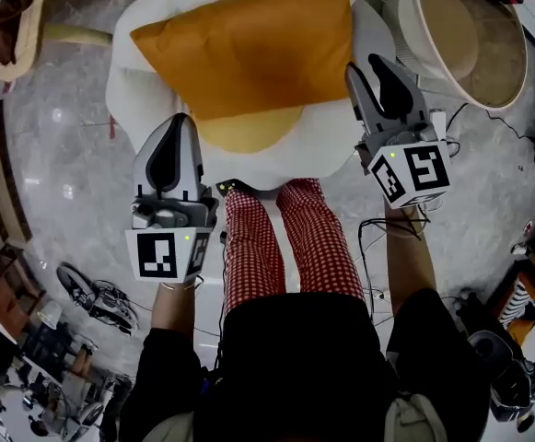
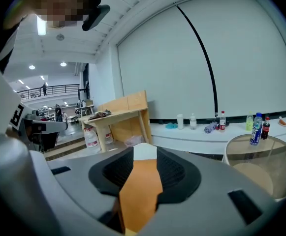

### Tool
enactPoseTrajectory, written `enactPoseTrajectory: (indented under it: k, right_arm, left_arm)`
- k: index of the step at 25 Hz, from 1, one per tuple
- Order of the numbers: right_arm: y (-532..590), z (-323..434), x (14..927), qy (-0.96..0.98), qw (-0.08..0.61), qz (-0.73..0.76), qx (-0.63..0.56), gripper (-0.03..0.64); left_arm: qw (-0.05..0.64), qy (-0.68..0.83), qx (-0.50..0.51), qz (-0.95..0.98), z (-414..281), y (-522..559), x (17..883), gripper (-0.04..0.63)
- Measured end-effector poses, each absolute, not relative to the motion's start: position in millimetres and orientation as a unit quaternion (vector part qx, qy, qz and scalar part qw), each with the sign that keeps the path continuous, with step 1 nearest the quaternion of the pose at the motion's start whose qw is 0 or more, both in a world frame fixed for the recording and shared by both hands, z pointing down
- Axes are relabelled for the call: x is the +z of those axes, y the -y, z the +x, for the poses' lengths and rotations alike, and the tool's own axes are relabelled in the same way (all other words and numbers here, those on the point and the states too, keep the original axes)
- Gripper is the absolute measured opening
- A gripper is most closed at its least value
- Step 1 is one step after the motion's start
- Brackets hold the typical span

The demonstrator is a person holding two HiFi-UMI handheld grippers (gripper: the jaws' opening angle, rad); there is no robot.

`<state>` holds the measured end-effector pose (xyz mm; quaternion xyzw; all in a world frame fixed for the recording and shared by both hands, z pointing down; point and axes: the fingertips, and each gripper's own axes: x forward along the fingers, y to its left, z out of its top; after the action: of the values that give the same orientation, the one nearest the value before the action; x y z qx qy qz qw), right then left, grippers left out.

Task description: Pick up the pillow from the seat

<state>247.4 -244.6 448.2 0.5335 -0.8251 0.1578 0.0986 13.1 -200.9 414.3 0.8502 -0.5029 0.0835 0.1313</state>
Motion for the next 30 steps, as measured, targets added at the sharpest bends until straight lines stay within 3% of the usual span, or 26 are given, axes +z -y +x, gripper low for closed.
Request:
enactPoseTrajectory:
  k: [17,30]
  right_arm:
    - [280.7,261.6,534.8,0.82,0.154,0.524,0.171,0.251]
    - [303.7,284.7,595.5,0.801,0.18,0.535,0.2,0.282]
  left_arm:
    - [0.121,0.511,0.079,0.848,24.0,216.3,449.9,0.011]
    - [0.137,0.508,0.073,0.847,30.0,217.8,473.1,0.011]
